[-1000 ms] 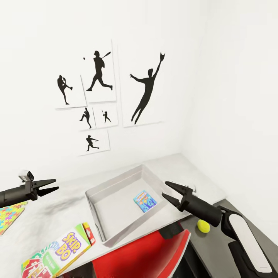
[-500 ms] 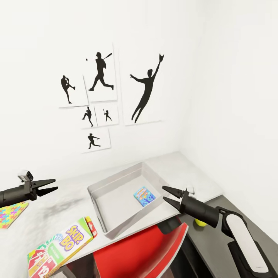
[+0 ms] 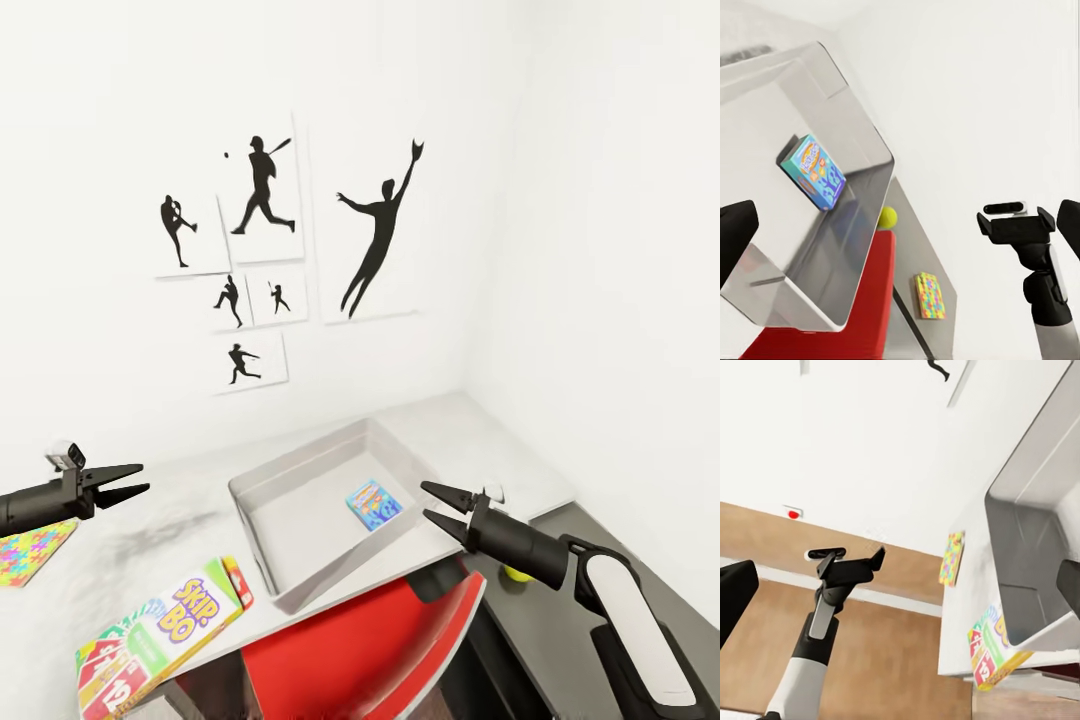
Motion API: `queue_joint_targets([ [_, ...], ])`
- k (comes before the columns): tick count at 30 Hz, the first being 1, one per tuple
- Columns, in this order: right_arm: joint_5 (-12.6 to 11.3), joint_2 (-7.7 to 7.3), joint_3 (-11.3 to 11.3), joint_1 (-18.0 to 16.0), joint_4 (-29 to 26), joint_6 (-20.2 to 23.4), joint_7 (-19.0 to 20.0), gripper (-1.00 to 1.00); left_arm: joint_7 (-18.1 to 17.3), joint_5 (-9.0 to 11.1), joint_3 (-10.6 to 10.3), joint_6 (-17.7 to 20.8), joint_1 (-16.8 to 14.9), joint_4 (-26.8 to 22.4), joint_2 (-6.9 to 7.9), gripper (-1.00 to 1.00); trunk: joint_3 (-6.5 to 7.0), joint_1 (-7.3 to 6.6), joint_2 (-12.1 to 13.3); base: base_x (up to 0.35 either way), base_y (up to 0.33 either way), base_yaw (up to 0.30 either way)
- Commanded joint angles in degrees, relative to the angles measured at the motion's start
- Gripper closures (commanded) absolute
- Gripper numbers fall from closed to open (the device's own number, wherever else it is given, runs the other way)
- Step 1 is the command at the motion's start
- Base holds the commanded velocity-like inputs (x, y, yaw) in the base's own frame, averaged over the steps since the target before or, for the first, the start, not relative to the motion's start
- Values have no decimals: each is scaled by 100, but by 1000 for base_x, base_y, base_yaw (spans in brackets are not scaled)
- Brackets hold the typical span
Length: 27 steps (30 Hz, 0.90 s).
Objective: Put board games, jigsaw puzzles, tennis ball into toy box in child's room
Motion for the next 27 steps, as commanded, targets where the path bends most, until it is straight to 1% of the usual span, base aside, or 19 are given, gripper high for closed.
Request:
queue_joint_targets([
  [1,61,0,-6,-6,0,22,59,-100,-7,14,-2,52,-4,1,2,-100,-13,2,-13,-231,0,0],
  [4,61,0,-4,-6,4,22,59,-100,-7,14,-2,50,-4,3,3,-100,-13,2,-13,-236,0,0],
  [7,61,0,-2,-6,3,18,59,-100,-7,14,-2,52,-7,2,4,-100,-13,2,-13,-109,0,0],
  [11,61,-4,31,-6,22,-216,66,-100,-7,14,-2,53,-6,4,4,-100,-13,2,-13,-37,0,-87],
  [13,56,-7,57,-6,29,-381,67,-100,-7,14,-2,50,-7,4,7,-100,-13,2,-13,-12,0,-207],
  [16,54,-8,75,-6,32,-453,67,-100,-7,14,-2,49,-6,3,15,-100,-13,2,-13,-6,0,-237],
  [23,60,-8,90,-6,55,-504,68,-100,-7,20,-2,50,-4,4,42,-100,-13,2,-13,-4,0,-262],
  [27,64,-8,93,-4,57,-513,68,-100,-10,22,-2,51,-6,5,48,-100,-13,2,-13,-152,0,-277],
])
